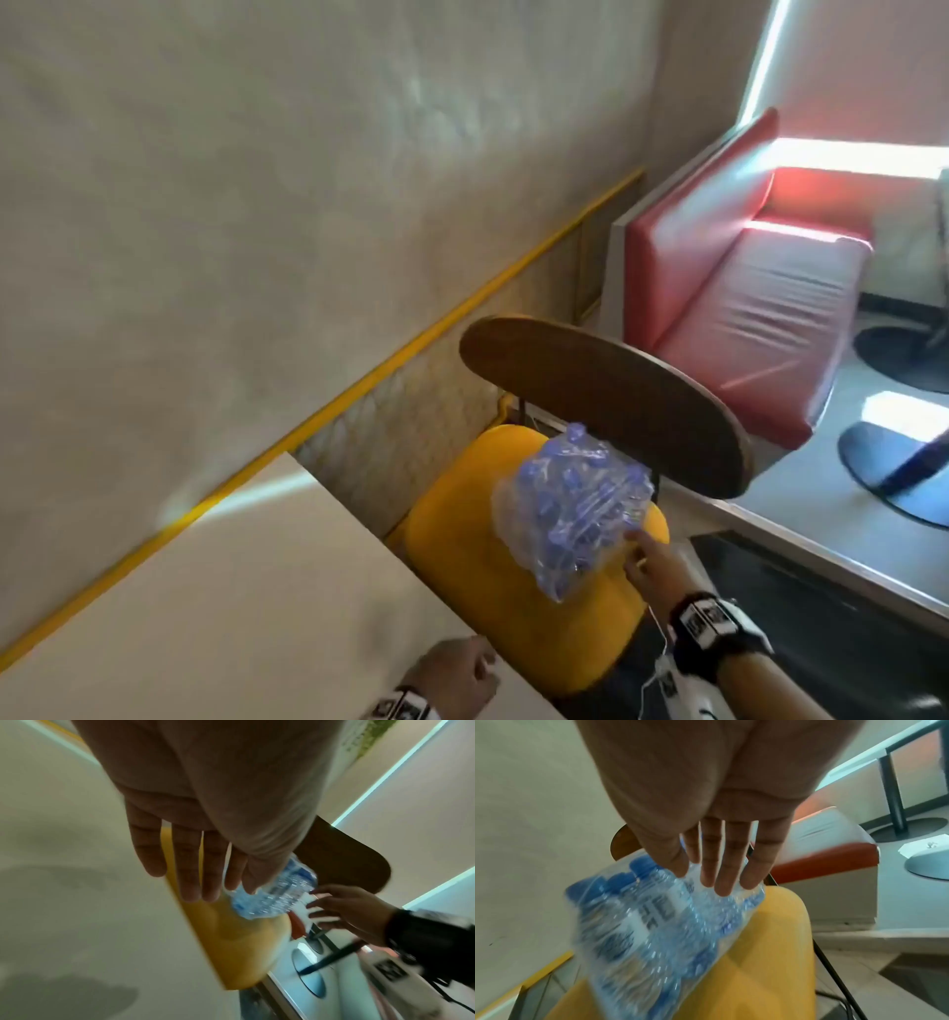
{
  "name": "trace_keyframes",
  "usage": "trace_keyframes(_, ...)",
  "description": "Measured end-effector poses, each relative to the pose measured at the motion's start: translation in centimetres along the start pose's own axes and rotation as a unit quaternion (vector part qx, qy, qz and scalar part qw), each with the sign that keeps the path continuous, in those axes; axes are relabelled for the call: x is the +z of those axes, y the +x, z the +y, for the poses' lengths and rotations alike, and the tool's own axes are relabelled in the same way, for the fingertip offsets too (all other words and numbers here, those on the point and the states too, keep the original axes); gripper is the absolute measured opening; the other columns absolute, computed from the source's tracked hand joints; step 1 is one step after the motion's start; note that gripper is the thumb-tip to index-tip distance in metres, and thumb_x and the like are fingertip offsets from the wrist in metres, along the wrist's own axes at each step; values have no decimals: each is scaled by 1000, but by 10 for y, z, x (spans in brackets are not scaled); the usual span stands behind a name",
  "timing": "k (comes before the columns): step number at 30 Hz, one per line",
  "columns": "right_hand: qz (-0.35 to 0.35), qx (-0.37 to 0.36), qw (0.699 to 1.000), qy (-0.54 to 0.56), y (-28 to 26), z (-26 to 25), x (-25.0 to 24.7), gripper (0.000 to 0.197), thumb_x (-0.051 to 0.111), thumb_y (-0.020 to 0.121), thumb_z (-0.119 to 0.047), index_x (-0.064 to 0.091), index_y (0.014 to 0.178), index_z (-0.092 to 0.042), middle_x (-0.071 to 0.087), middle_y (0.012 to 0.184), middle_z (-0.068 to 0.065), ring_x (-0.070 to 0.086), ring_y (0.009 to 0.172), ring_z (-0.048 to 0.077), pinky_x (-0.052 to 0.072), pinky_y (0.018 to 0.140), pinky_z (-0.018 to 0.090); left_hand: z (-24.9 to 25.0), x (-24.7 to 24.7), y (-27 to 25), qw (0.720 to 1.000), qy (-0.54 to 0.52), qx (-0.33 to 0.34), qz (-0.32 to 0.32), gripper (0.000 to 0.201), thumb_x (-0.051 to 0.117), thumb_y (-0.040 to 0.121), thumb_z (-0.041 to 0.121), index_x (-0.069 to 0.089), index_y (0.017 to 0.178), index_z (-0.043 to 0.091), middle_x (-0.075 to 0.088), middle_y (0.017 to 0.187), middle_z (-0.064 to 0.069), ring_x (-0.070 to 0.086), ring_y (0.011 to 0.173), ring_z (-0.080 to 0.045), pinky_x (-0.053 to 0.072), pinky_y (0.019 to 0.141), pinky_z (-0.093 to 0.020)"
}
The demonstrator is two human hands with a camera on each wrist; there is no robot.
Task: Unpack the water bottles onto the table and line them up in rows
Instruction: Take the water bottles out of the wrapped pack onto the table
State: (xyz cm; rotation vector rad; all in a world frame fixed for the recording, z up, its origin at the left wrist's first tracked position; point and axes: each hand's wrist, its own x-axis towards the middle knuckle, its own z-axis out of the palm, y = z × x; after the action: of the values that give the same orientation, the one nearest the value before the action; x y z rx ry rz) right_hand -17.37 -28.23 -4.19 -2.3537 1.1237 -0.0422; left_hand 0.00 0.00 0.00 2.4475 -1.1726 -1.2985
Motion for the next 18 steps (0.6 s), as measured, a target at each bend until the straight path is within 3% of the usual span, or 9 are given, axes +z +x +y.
trace_keyframes(1, -10, -8, 1000, 4, 12, 1, -8, 40, 59, 93, -21, 51, 131, -28, 67, 97, 0, 58, 78, 12, 37, 73, 20, 27, -4, 24, 1000, -4, 24, -4, 42, 56, 94, 51, 60, 131, 34, 68, 123, 4, 64, 113, -17, 50, 101, -33)
trace_keyframes(4, -58, -21, 998, -27, 39, 1, -30, 40, 53, 94, -24, 47, 133, -30, 68, 100, -1, 61, 83, 12, 45, 88, 27, 87, 3, 70, 996, 16, 90, 17, 48, 54, 98, 39, 44, 144, 41, 65, 122, 3, 62, 109, -18, 50, 99, -37)
trace_keyframes(5, -55, -23, 998, -17, 47, 4, -32, 43, 55, 92, -25, 47, 134, -31, 68, 100, -2, 64, 86, 14, 49, 90, 31, 102, 8, 84, 995, 26, 96, 30, 53, 54, 99, 38, 36, 148, 43, 60, 134, 3, 59, 118, -19, 48, 105, -41)
trace_keyframes(7, -52, -29, 998, -4, 58, 11, -32, 53, 58, 89, -26, 45, 140, -32, 67, 106, 1, 65, 93, 20, 52, 90, 37, 122, 14, 106, 991, 50, 98, 78, 70, 57, 98, 38, 17, 155, 46, 35, 160, 2, 45, 140, -24, 39, 116, -46)
trace_keyframes(8, -64, -35, 997, -20, 64, 15, -32, 56, 59, 89, -27, 42, 142, -32, 65, 110, 4, 64, 98, 23, 51, 90, 39, 127, 16, 119, 990, 48, 89, 101, 77, 59, 98, 37, 11, 156, 46, 24, 165, 3, 39, 145, -25, 36, 117, -45)
trace_keyframes(10, -83, -42, 995, -39, 72, 17, -31, 66, 61, 88, -31, 34, 148, -31, 65, 113, 6, 63, 102, 26, 51, 89, 39, 139, 16, 133, 988, 66, 74, 117, 82, 60, 98, 34, 5, 159, 40, 22, 168, -1, 35, 149, -28, 35, 119, -46)
trace_keyframes(13, -124, -33, 992, 7, 83, 24, -15, 88, 71, 81, -35, 19, 152, -33, 67, 92, 4, 65, 86, 23, 52, 75, 33, 151, 28, 141, 990, 68, 43, 115, 92, 56, 99, 34, -11, 162, 25, 30, 164, -13, 39, 146, -33, 39, 117, -47)
trace_keyframes(15, -124, -34, 991, 24, 91, 26, -6, 94, 74, 76, -39, 19, 151, -35, 62, 81, -1, 63, 77, 20, 46, 67, 29, 158, 42, 142, 991, 32, 14, 129, 100, 57, 97, 38, -18, 161, 22, 27, 165, -17, 38, 147, -36, 40, 116, -49)
trace_keyframes(18, -120, -29, 992, 31, 103, 25, -1, 89, 78, 74, -39, 29, 147, -30, 66, 92, 3, 63, 84, 20, 42, 71, 26, 164, 62, 156, 987, -3, -37, 158, 108, 58, 93, 45, -24, 158, 20, 14, 169, -18, 31, 150, -39, 37, 118, -53)
